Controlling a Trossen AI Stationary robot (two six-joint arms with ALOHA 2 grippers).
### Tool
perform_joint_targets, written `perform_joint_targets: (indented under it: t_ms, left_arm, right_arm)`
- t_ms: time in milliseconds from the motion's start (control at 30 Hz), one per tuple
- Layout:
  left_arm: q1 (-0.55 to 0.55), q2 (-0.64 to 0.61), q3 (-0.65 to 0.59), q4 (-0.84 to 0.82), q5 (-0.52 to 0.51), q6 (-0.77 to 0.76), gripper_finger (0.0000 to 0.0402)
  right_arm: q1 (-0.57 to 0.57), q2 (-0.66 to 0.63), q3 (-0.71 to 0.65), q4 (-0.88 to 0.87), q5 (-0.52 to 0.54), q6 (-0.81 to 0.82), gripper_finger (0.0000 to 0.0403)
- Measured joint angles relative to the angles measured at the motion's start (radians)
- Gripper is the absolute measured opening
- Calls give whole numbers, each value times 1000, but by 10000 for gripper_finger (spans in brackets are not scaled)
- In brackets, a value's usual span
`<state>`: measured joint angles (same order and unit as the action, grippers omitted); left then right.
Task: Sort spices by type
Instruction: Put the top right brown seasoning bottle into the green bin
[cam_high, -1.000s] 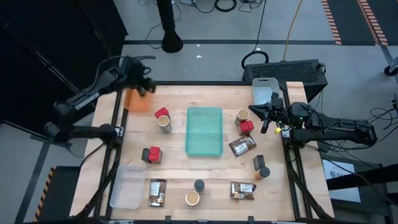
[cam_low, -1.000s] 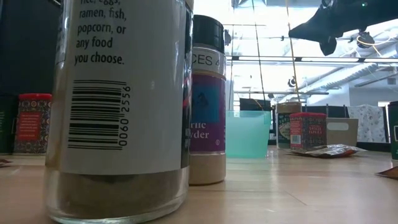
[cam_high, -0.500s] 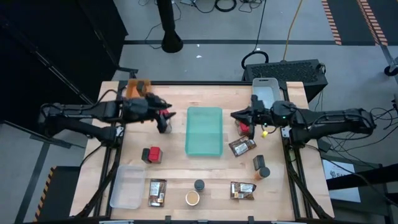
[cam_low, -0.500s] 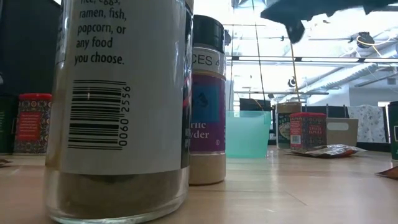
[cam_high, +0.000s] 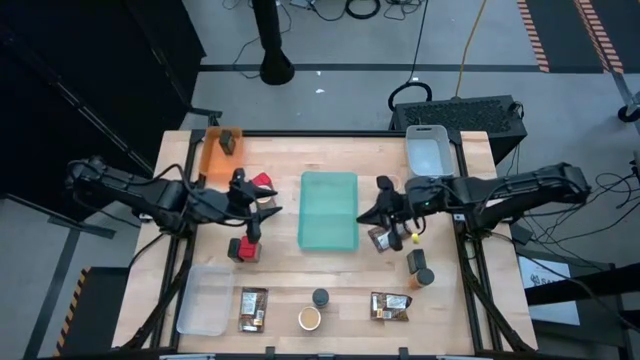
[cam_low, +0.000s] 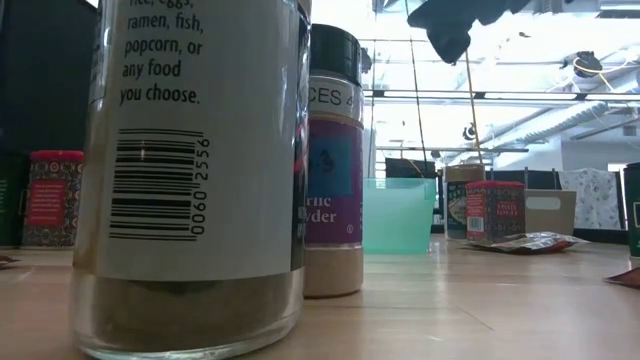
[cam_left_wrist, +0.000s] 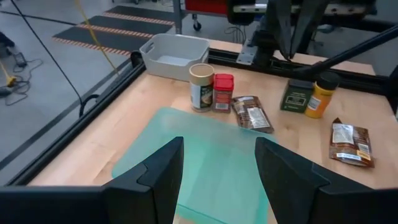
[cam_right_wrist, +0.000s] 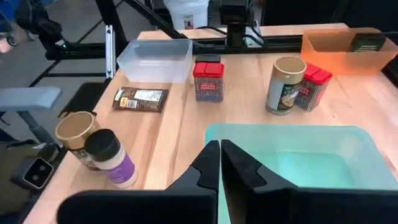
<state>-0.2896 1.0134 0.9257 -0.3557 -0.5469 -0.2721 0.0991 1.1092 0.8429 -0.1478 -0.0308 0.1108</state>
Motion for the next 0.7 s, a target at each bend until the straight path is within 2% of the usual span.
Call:
perform_joint_targets:
  t_ms: [233, 367, 433, 533, 700]
  left_arm:
    - [-20, 0, 0, 5, -39, 17, 200]
    - [-21, 0, 0, 4, -38, 17, 200]
    - [-21, 0, 0, 4, -39, 18, 200]
    - [-20, 0, 0, 4, -39, 18, 200]
    - [-20, 0, 0, 3, -66, 18, 200]
  right_arm:
    - [1, 52, 0, 19, 12, 31, 0]
    - [11, 58, 0, -24, 80, 7, 7]
    - [20, 55, 0, -76, 132, 25, 14]
    - [22, 54, 0, -167, 212, 136, 28]
    - [-1, 54, 42, -404, 215, 262, 54]
